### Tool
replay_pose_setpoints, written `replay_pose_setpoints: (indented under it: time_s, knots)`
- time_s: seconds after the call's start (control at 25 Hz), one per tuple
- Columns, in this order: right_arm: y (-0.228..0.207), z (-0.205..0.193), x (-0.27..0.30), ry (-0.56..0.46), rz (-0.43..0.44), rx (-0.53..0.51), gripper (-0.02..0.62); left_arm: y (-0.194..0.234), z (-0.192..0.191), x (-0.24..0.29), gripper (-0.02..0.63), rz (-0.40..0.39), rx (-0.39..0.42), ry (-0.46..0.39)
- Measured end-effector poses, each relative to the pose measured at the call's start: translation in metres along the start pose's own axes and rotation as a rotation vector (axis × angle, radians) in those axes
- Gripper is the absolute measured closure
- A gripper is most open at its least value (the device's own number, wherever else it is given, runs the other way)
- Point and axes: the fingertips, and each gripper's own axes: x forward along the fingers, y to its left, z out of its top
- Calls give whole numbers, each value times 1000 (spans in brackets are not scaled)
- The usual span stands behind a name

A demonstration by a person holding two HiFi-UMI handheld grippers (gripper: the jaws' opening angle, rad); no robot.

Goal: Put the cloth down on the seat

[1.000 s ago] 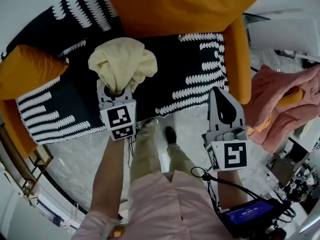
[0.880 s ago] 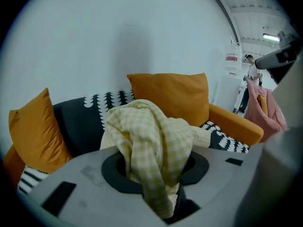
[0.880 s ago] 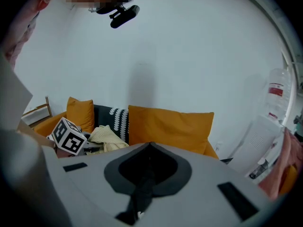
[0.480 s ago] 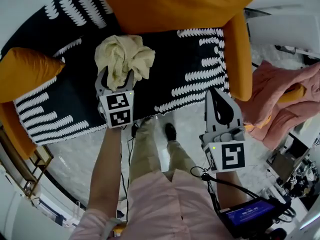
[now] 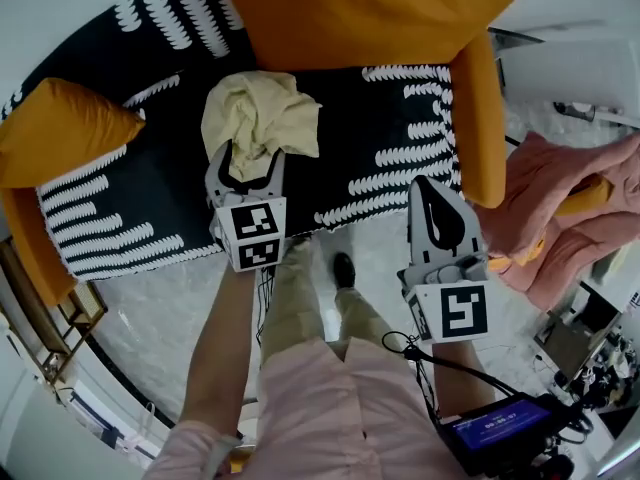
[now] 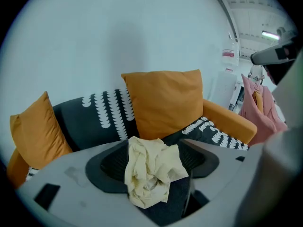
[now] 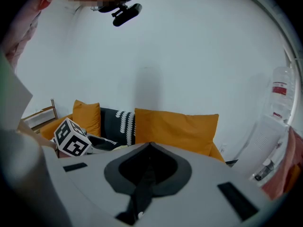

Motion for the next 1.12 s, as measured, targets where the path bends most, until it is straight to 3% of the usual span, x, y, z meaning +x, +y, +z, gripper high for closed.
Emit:
replay_pose_setpoints:
  time_s: [0.12, 0.52, 0.84, 1.12]
  knots:
    - [3, 8, -10, -33, 15, -3, 594, 0, 23, -27, 275, 32, -6, -63]
    - [11, 47, -64, -210, 73, -18, 594, -17, 105, -161, 391, 178, -28, -335]
    - [9, 82, -151, -383, 88, -34, 594, -74, 151, -287, 511, 178, -77, -545]
    - [3, 90, -218, -468, 85, -21, 594, -116, 175, -378, 580, 276, 9, -668]
